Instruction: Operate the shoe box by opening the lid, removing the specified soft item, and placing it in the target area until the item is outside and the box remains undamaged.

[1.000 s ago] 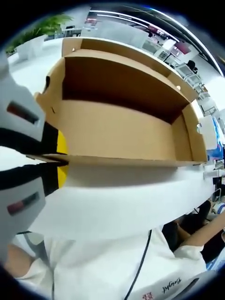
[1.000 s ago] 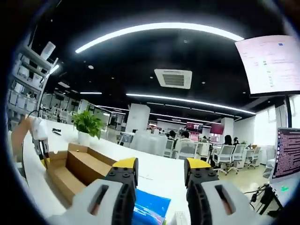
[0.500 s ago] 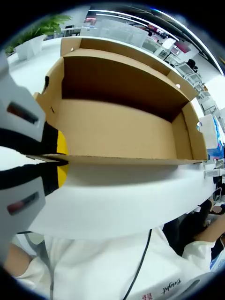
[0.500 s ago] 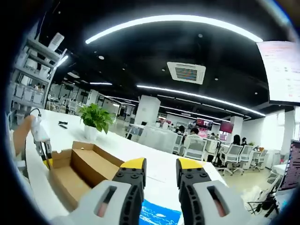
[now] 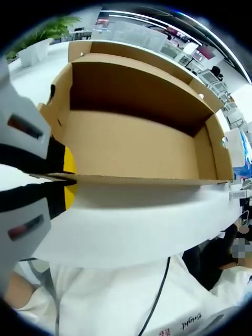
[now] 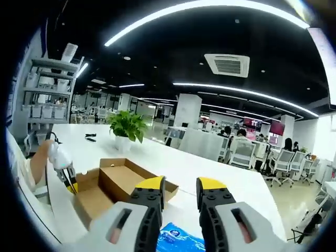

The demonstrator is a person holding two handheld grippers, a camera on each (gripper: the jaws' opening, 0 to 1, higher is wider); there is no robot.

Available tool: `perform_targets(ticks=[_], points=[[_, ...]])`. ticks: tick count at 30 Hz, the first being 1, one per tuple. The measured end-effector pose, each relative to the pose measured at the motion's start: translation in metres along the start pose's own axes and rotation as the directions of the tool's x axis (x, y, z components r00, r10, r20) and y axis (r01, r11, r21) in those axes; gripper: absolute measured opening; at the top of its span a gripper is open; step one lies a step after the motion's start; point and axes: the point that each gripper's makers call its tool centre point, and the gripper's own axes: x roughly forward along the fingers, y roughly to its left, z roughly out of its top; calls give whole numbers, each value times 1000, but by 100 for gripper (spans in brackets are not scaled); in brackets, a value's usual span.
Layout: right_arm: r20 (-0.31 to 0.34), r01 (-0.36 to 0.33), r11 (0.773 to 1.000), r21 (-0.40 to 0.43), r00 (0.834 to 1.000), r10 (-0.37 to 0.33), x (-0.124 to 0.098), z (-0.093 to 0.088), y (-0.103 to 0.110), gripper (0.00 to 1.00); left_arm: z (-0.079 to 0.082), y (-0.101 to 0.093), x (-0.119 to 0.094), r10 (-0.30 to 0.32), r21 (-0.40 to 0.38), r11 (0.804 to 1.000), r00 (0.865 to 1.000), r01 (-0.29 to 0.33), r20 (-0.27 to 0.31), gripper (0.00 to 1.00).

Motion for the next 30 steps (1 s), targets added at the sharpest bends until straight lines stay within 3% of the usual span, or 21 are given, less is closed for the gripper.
perform_targets(ticks=[3,4,8,10,13,17,19,22,23,28,30], points=[[-20,5,1000,-14,1000,-5,9,3,0,31,0,0,0,2,2,1000,1000,-2,6,4],[9,4,1000,-19,1000,-3,14,9,-1,33,0,0,-1,2,2,1000,1000,-2,7,4],[-18,-18,1000,-10,1000,18,32,12,-3,22,0,0,0,-3,4,1000,1000,3,-3,4],[-114,-34,997,63,993,41,45,4,-5,26,-1,1,-1,-10,7,1000,1000,10,-1,3],[-140,-68,969,238,985,103,55,5,0,26,-1,2,-1,-22,-8,1000,1000,22,11,3],[-163,-70,979,190,981,102,75,3,1,27,-1,0,-1,-8,9,1000,1000,8,-1,3],[-225,-83,979,185,966,124,82,-9,6,29,0,-1,-1,-11,11,1000,1000,11,-3,3],[-242,-98,985,143,961,130,93,-16,10,37,0,-1,-1,-14,4,1000,1000,14,-1,3],[-271,-106,985,134,952,140,95,-21,11,38,0,-1,-1,-13,8,1000,1000,13,-1,3],[-301,-84,989,125,946,118,113,-30,5,36,1,-3,-1,-6,13,1000,1000,6,0,3],[-335,-106,985,137,931,147,112,-38,9,36,1,-3,-1,-6,13,1000,1000,6,0,3]])
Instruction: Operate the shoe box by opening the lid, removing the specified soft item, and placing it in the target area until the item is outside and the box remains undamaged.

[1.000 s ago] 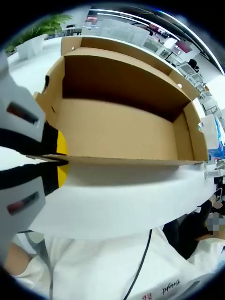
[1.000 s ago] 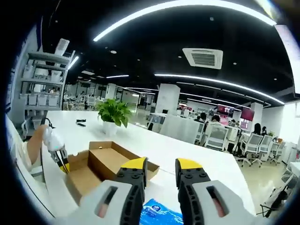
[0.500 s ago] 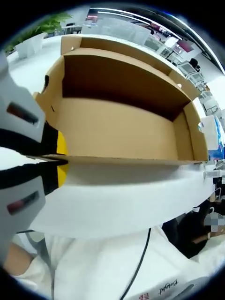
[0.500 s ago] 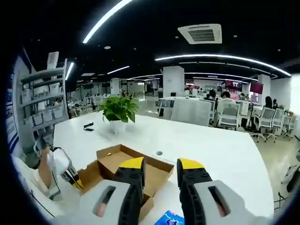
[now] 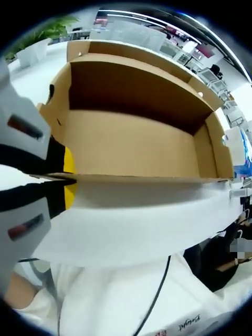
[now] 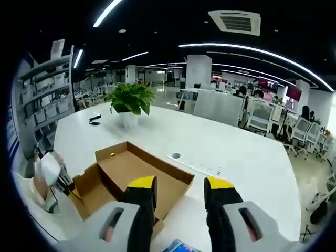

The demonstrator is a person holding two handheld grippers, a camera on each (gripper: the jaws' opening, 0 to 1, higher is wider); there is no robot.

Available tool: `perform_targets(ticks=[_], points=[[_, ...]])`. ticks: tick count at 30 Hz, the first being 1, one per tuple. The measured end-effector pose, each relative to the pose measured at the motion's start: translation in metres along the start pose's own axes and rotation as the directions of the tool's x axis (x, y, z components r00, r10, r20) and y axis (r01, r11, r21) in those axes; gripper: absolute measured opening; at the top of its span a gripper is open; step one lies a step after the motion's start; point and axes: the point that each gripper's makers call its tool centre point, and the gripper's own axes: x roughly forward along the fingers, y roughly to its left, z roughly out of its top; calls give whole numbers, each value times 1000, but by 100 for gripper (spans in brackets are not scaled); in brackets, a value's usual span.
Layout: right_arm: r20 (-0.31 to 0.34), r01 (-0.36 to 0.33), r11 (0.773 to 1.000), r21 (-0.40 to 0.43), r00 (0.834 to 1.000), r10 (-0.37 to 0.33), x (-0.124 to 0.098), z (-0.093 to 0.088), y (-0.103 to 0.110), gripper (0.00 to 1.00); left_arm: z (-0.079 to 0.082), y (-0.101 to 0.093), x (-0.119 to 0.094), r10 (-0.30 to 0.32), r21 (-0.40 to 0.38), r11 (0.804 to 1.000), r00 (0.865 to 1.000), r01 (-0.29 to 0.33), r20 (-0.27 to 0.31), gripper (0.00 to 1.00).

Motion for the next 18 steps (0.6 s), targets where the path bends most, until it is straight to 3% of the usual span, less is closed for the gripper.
perform_targets(ticks=[2,7,13,18], points=[[-9,0,999,36,1000,0,5,-3,-3,34,0,-1,0,2,3,1000,1000,-2,0,3],[-44,3,999,32,999,-1,20,-7,-8,33,1,-1,0,-8,1,1000,1000,8,4,3],[-47,18,998,66,999,-15,36,-3,-22,31,0,0,0,-3,1,1000,1000,3,4,3],[-99,24,997,78,995,-16,52,-12,-23,30,0,1,1,-4,-4,1000,1000,4,-2,3]])
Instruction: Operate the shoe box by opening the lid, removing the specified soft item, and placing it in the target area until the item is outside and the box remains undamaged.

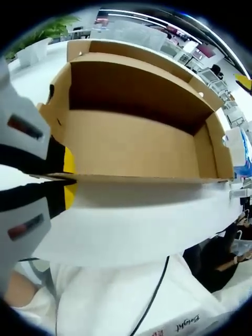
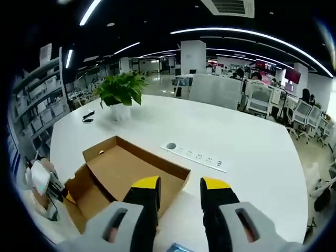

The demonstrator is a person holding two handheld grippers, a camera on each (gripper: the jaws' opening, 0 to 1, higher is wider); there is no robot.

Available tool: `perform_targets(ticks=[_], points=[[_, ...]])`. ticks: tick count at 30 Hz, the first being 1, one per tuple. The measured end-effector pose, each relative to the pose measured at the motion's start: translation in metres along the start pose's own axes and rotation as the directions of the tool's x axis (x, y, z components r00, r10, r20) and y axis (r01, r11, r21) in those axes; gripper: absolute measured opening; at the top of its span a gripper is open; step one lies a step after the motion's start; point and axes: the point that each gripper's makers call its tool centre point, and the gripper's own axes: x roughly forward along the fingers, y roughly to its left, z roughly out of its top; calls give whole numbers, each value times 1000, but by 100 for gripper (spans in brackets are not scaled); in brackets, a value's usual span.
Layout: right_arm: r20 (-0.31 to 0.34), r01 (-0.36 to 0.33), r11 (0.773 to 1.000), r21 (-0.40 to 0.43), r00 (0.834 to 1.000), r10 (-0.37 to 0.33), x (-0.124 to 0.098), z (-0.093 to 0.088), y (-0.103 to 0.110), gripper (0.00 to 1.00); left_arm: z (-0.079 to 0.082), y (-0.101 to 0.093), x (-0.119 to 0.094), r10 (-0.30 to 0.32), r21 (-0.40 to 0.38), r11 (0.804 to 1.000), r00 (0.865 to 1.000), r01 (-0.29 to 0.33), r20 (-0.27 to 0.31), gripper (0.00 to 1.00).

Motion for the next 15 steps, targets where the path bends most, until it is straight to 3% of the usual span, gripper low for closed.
perform_targets(ticks=[4,8,15], points=[[-64,11,998,-60,998,-15,18,-11,8,40,0,0,0,6,1,1000,1000,-6,3,3],[-96,25,999,-35,995,-28,37,-11,6,28,0,0,0,10,2,1000,1000,-10,2,3],[-127,60,998,7,990,-59,44,-13,-5,32,0,0,0,15,5,1000,1000,-15,8,3]])
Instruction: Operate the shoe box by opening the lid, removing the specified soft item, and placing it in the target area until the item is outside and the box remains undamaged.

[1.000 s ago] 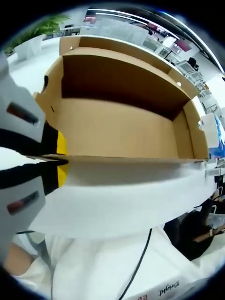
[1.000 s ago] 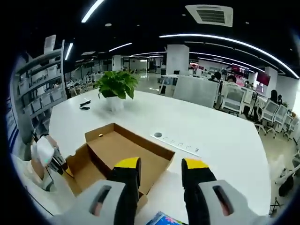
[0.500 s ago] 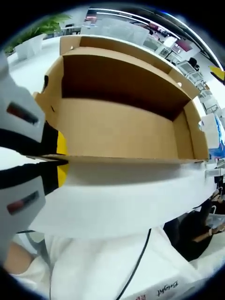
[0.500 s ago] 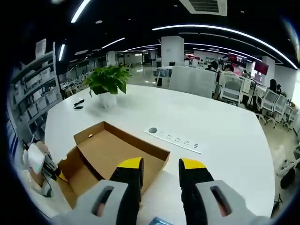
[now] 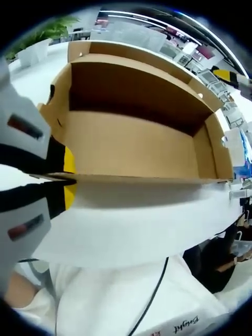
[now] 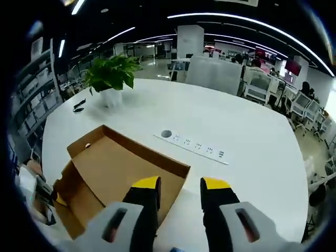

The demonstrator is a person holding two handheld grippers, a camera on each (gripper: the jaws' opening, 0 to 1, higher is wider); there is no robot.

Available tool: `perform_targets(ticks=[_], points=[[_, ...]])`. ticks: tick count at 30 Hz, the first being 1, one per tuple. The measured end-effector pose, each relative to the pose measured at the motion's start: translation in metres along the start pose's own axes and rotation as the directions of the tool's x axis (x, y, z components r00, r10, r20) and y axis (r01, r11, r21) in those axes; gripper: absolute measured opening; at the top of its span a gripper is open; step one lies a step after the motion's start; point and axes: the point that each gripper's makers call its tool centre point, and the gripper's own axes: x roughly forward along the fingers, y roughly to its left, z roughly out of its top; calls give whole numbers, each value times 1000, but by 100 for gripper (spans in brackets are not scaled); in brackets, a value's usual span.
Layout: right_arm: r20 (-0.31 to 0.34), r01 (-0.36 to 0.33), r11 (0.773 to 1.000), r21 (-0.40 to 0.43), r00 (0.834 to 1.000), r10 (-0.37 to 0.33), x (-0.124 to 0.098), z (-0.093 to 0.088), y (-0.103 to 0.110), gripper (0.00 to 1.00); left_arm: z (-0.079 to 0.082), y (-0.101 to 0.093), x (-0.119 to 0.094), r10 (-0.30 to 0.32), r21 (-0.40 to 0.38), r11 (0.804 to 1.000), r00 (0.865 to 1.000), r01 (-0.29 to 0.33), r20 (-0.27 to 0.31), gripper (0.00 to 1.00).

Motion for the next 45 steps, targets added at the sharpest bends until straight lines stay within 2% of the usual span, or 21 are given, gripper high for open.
perform_targets(ticks=[2,7,9,15,20,26,27,28,31,34,36,37,38,40,42,45], points=[[-11,30,999,25,999,-30,-1,-1,-7,31,0,0,0,-5,0,1000,1000,5,0,3],[-30,17,999,36,999,-16,7,-7,-7,26,0,0,0,-6,-6,1000,1000,6,-6,3],[-55,15,999,52,998,-12,16,-17,-7,26,0,0,0,-1,-17,1000,1000,1,-6,3],[-63,-8,998,63,998,12,39,-41,9,26,0,0,0,-1,-25,1000,1000,1,-9,4],[-57,-10,997,81,998,14,44,-42,17,26,0,-1,0,1,-22,1000,1000,-2,-9,4],[-84,52,999,9,995,-51,46,-43,16,24,0,-1,0,0,-15,1000,1000,0,-10,4],[-122,94,993,-73,987,-103,45,-48,11,24,0,0,0,0,-15,1000,1000,0,-11,4],[-119,106,989,-103,986,-118,46,-48,10,24,0,0,0,1,-16,1000,1000,-1,-10,4],[-121,108,991,-72,986,-117,48,-49,11,21,0,-1,0,2,-13,1000,1000,-2,-9,4],[-186,129,991,-38,973,-134,51,-55,6,20,0,0,0,2,-13,1000,1000,-2,-12,4],[-211,130,991,26,970,-122,53,-58,9,20,0,-1,1,0,-14,1000,1000,0,-12,4],[-220,101,995,19,971,-95,56,-59,14,20,0,0,0,-1,-16,1000,1000,1,-12,4],[-268,105,995,2,958,-100,57,-65,14,19,0,0,0,-1,-16,1000,1000,1,-13,4],[-302,128,991,-28,944,-131,55,-69,9,14,0,-1,0,0,-14,1000,1000,0,-13,4],[-296,122,992,6,948,-115,61,-62,7,12,-1,0,1,3,-10,1000,1000,-3,-20,4],[-316,133,991,-21,940,-132,70,-65,2,12,-1,-1,1,2,-10,1000,1000,-2,-17,4]])
